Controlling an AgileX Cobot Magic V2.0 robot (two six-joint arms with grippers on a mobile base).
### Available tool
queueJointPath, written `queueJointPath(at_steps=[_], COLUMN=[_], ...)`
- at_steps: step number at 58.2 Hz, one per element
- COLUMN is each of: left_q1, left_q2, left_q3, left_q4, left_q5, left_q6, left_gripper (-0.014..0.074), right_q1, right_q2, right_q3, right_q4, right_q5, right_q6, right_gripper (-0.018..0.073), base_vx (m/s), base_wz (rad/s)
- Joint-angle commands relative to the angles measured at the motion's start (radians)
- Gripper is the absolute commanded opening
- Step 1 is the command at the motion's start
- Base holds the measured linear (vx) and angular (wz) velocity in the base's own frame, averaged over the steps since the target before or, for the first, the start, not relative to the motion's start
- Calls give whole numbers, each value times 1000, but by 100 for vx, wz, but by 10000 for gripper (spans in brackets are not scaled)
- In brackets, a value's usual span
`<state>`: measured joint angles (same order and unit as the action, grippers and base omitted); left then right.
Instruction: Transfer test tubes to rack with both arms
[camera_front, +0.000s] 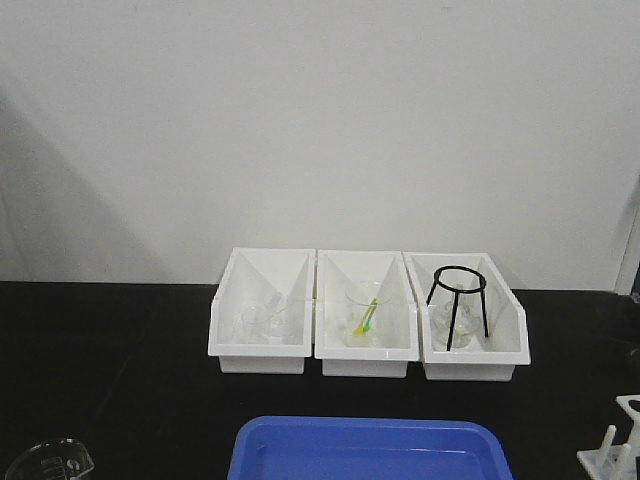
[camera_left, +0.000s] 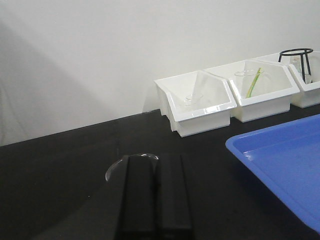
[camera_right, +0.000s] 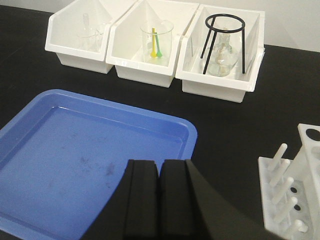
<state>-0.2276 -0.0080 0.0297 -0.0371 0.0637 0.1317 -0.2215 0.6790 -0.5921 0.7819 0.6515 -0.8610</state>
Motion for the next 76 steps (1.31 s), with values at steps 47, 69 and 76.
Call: queueJointPath(at_steps=[47,69,76], left_q1=[0,0,0], left_q2=[-20,-20,-20], left_q3=[27,27,27], left_q4=[-9,-9,-9], left_q5=[-75,-75,-75], left_q6=[-5,-5,-5], left_gripper=[-20,-20,-20], right_q1=[220,218,218], right_q2=[-177,-586,-675], right_q3=[307,637,633], right_q4=[-1062,-954,-966], right_q5=[-730,-708,-640], right_q6=[1091,1076,1057], right_gripper=[-7,-7,-7], base_vx=[0,0,0], base_wz=[0,0,0])
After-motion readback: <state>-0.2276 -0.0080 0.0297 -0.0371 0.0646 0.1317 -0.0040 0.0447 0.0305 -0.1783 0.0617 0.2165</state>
